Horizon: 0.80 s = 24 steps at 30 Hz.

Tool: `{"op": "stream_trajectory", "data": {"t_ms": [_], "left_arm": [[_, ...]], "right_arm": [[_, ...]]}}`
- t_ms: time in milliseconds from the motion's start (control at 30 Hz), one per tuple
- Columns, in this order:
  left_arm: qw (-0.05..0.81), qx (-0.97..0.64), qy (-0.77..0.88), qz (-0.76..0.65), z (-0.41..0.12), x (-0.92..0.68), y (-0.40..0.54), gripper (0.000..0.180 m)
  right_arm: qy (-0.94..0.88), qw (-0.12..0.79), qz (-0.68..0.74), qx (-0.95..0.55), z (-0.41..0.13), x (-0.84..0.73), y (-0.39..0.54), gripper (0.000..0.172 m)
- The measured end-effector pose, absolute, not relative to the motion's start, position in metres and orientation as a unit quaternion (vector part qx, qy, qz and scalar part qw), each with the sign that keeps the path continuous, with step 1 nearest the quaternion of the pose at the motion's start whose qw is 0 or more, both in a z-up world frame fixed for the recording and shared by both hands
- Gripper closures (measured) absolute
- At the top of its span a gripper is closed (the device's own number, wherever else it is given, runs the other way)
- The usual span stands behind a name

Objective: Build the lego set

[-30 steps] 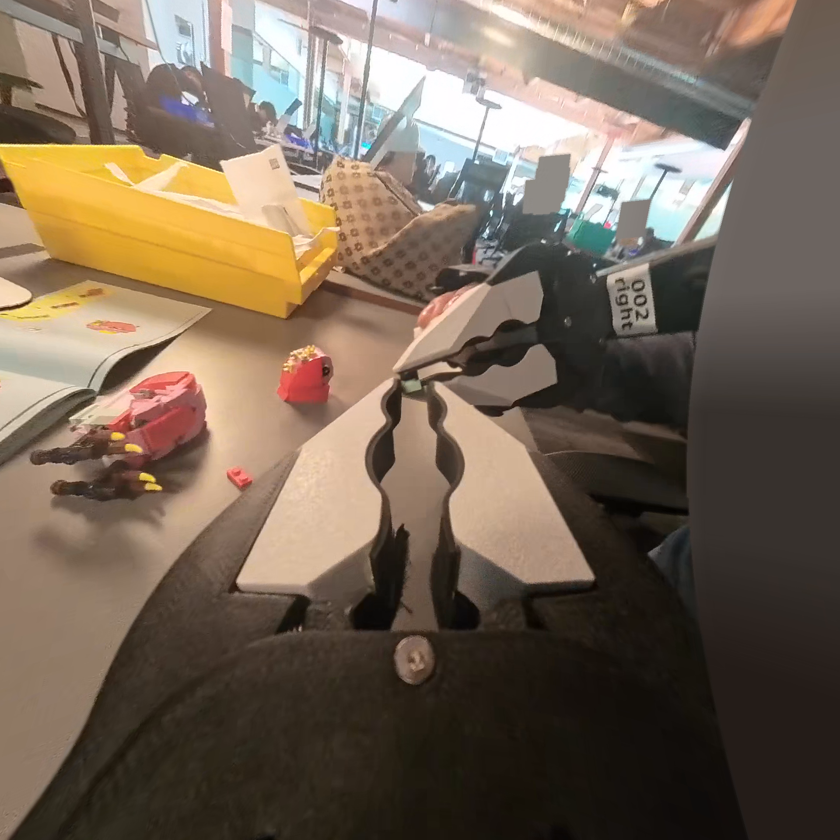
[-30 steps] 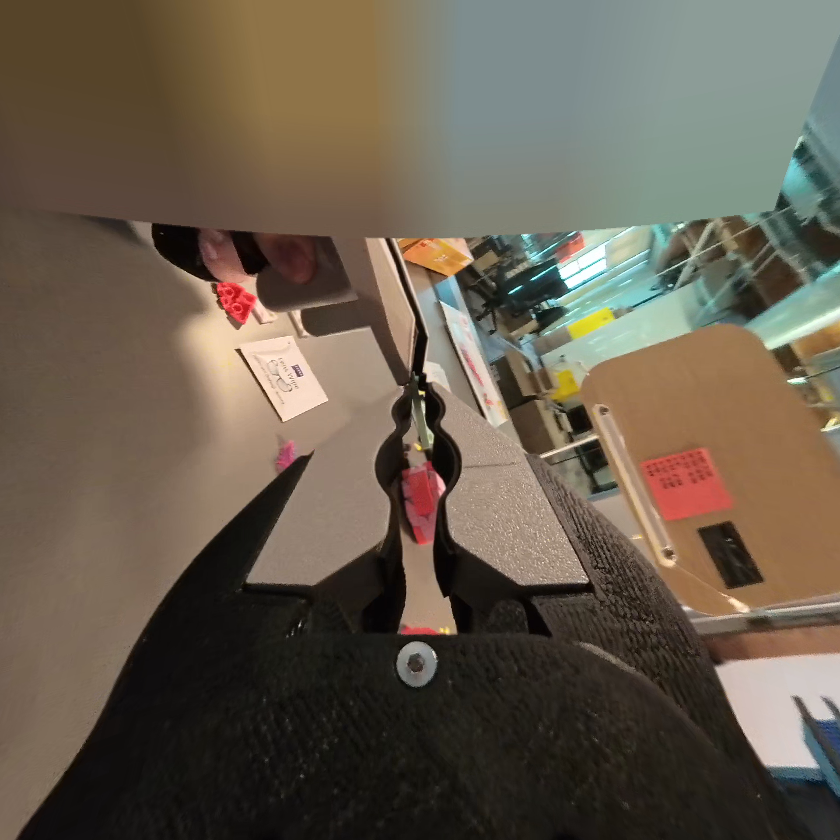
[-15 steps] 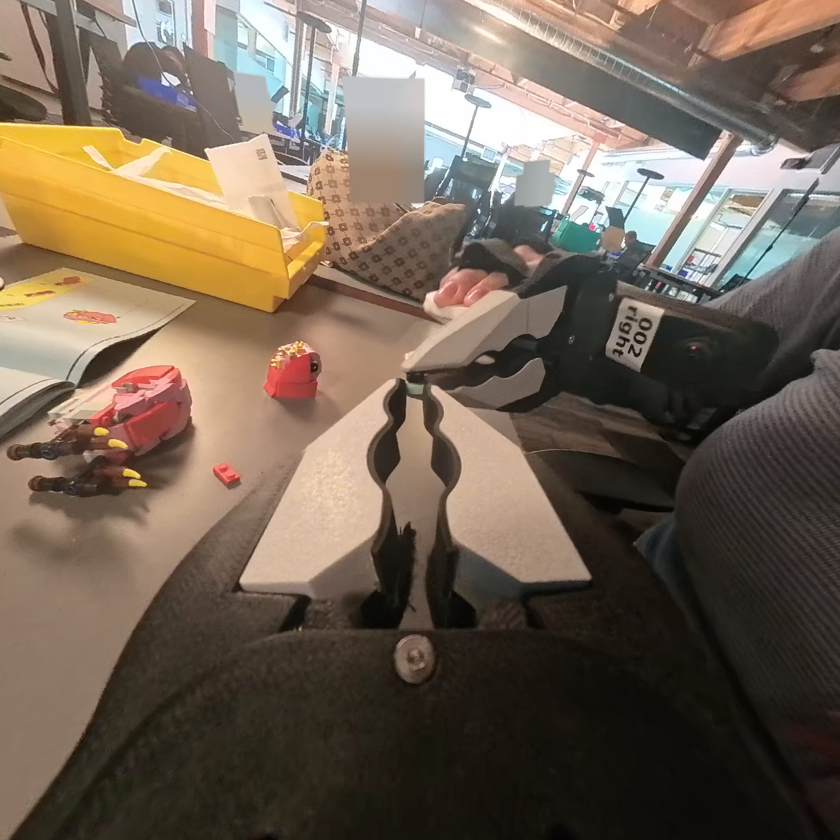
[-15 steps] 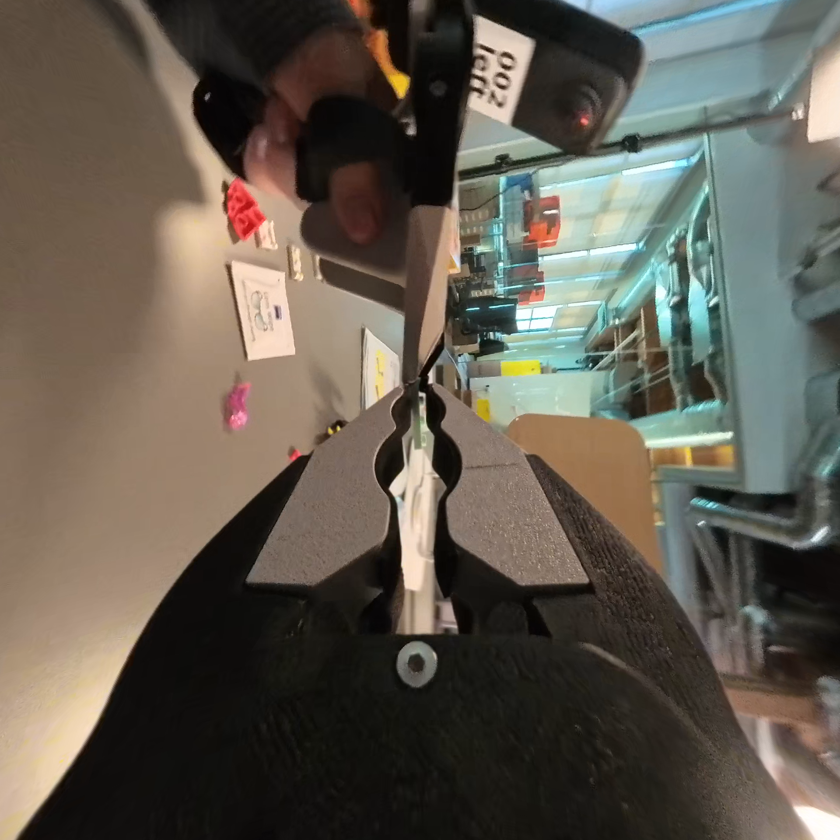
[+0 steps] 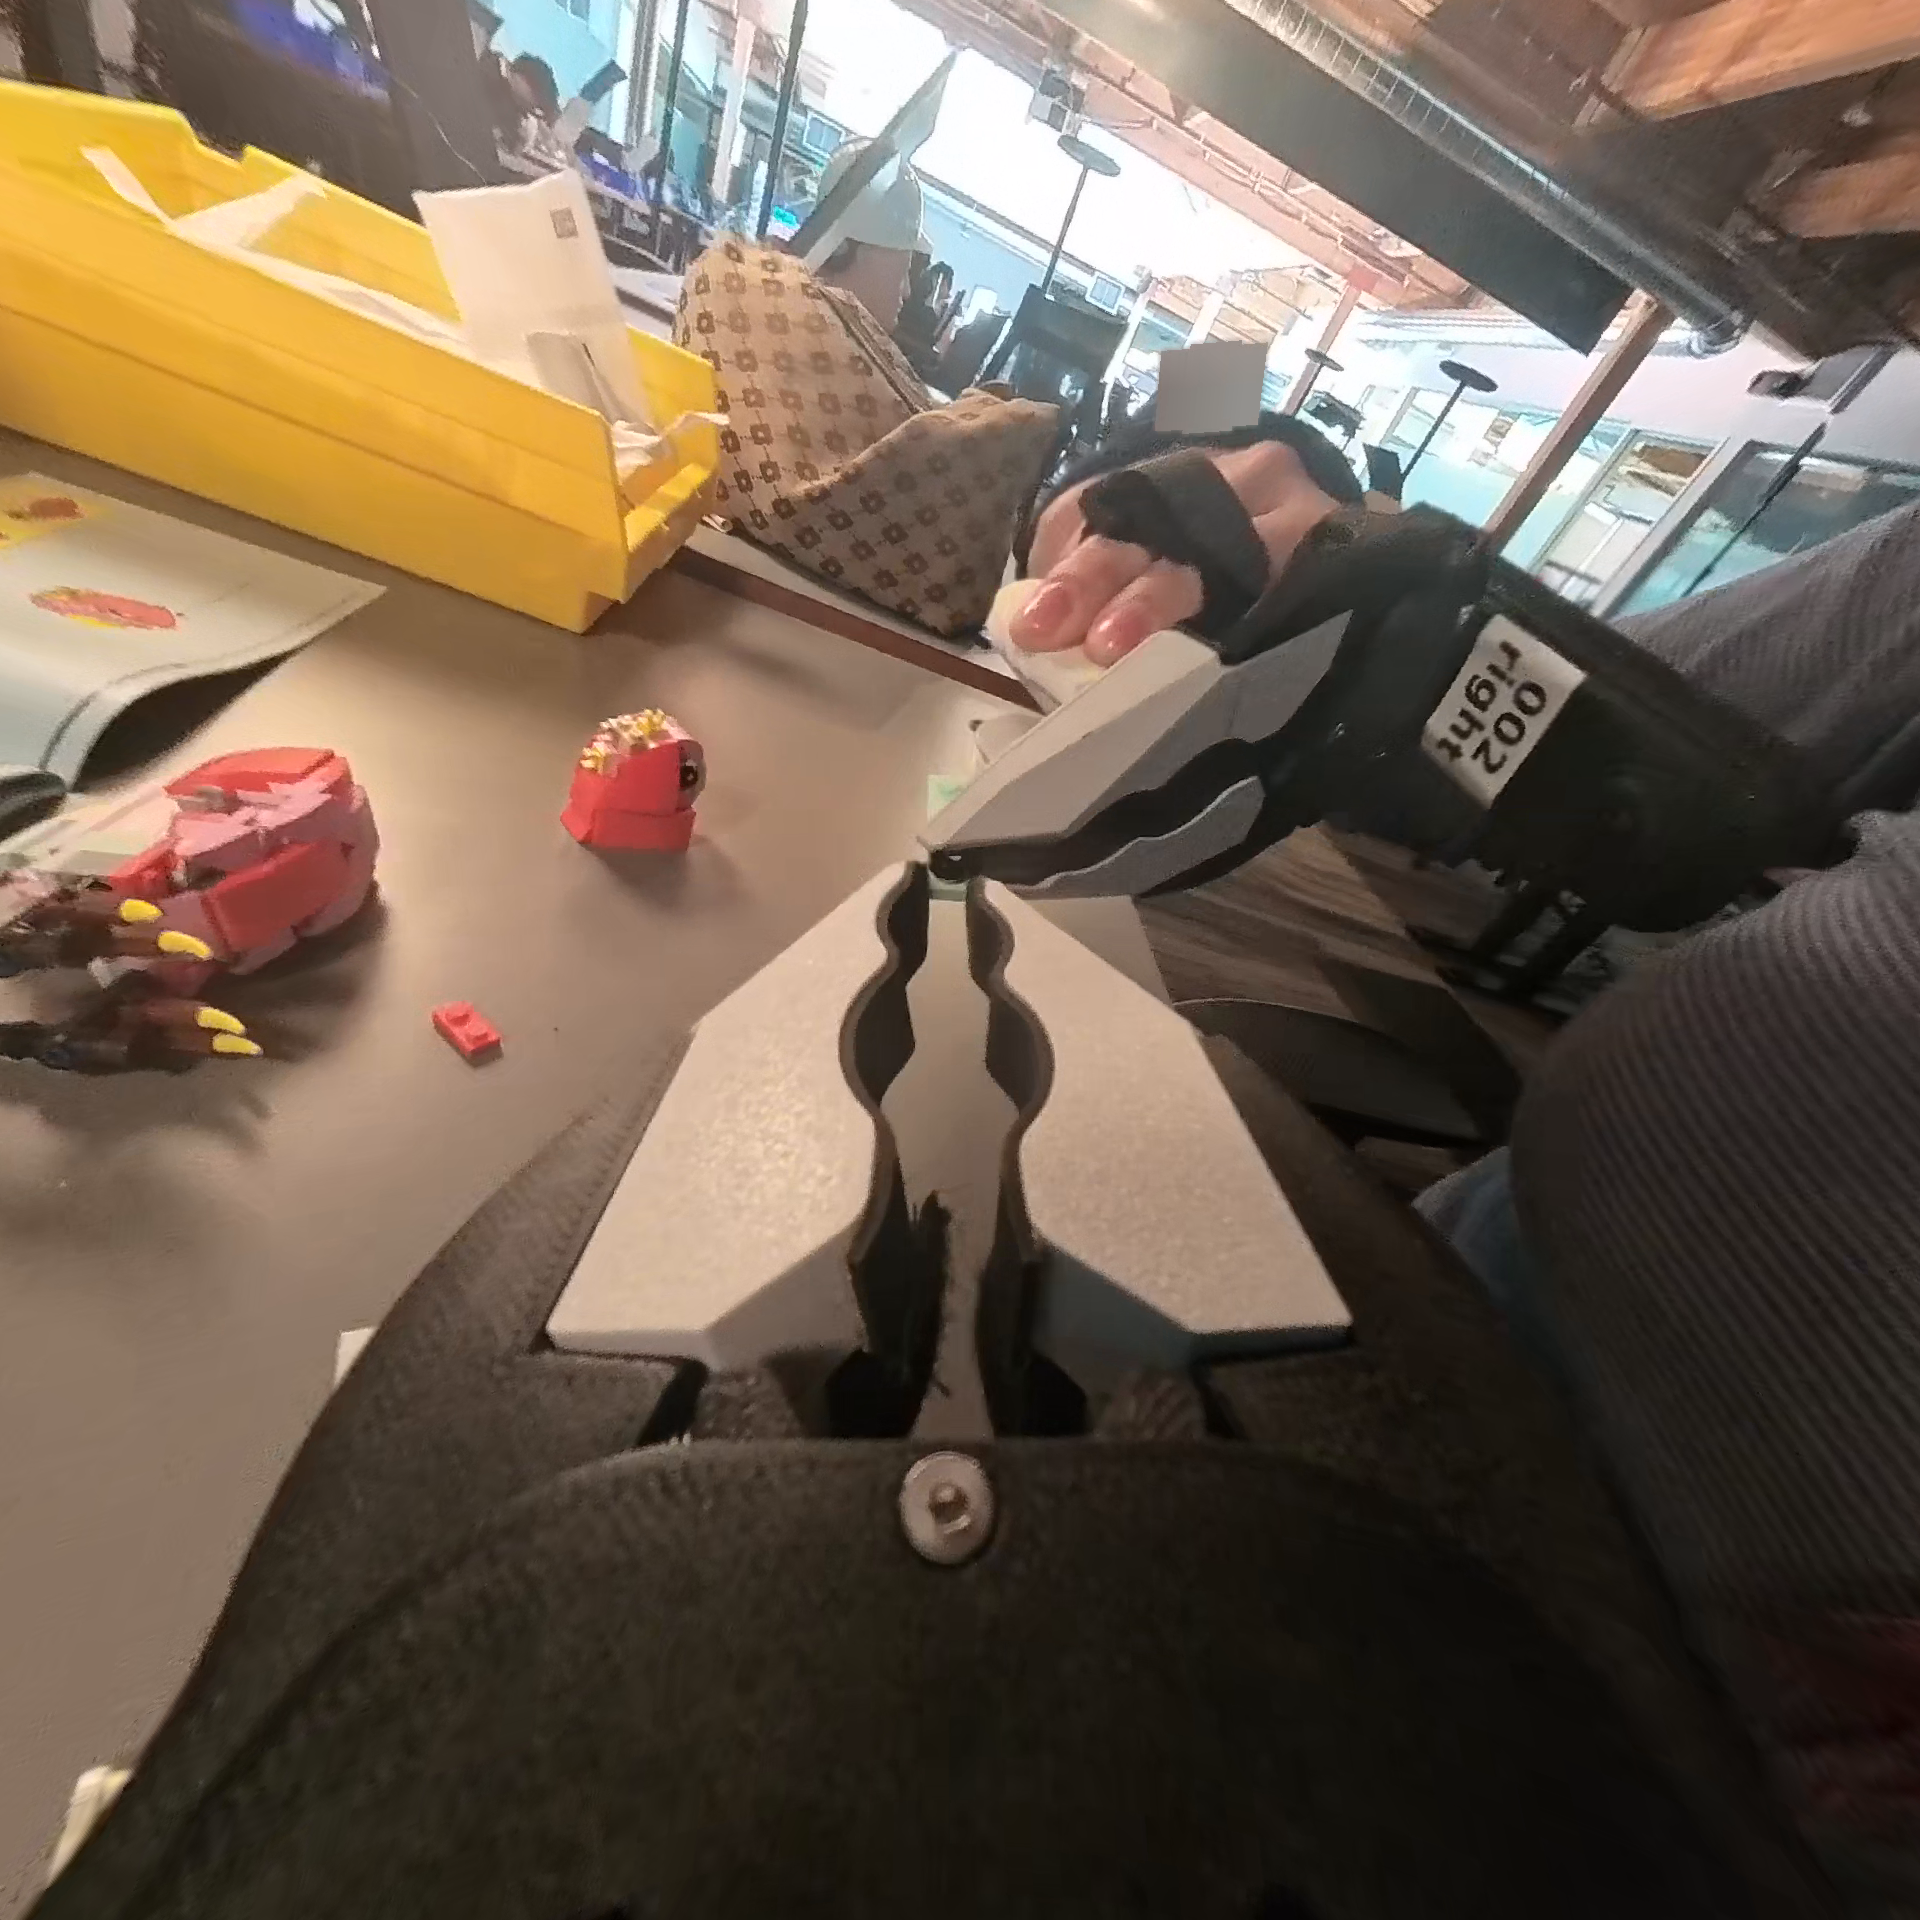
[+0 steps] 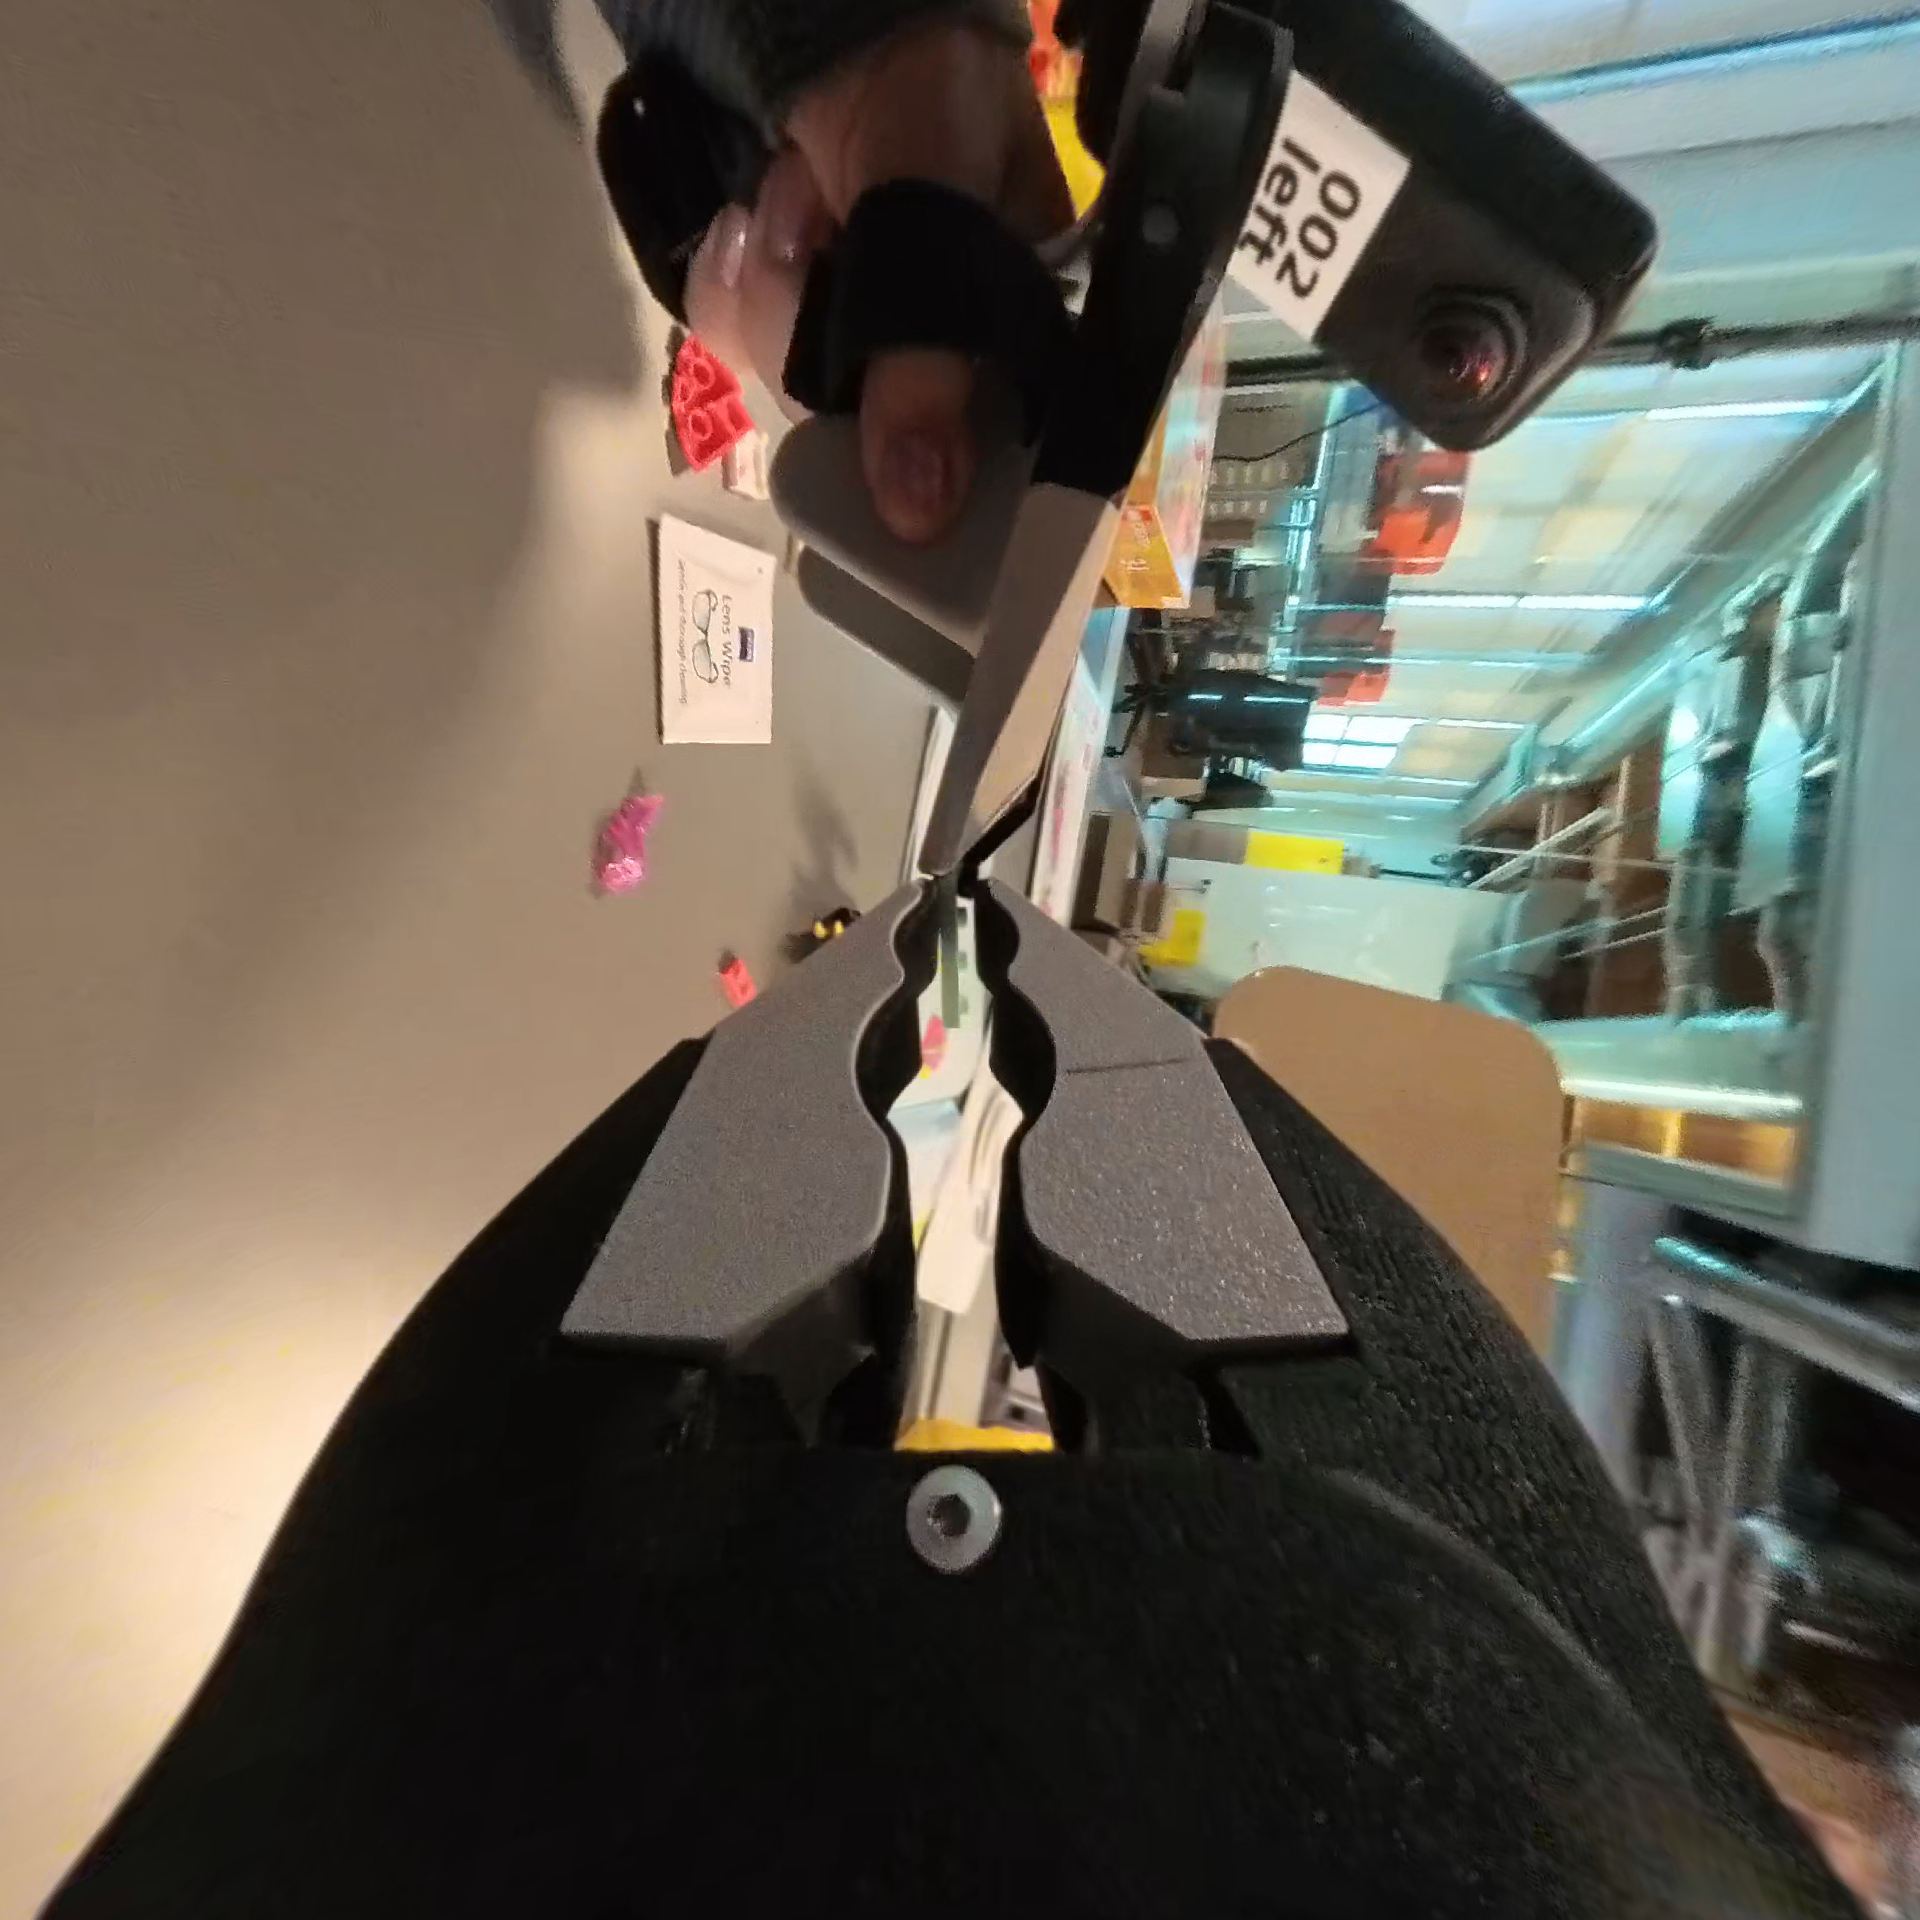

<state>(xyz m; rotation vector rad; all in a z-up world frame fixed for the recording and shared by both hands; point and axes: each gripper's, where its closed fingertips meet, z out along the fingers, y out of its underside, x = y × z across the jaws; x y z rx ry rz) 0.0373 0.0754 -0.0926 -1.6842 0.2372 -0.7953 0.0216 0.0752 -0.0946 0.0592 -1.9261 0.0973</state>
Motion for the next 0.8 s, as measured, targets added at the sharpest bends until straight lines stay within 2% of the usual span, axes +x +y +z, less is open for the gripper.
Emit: {"op": "stream_trajectory", "data": {"t_ms": [200,400,533,800], "left_arm": [[0.572,-0.73,0.091,-0.362,-0.097,0.037,0.075,0.174],[0.565,-0.731,0.093,-0.372,-0.098,0.039,0.074,0.174],[0.564,-0.728,0.095,-0.378,-0.096,0.04,0.074,0.174],[0.548,-0.736,0.088,-0.387,-0.103,0.041,0.075,0.175]], "right_arm": [[-0.818,0.57,0.073,-0.013,-0.099,0.021,0.075,0.166],[-0.811,0.578,0.086,-0.015,-0.096,0.021,0.074,0.156],[-0.814,0.575,0.084,0.006,-0.098,0.023,0.07,0.163],[-0.839,0.54,0.031,0.052,-0.107,0.024,0.07,0.168]]}}
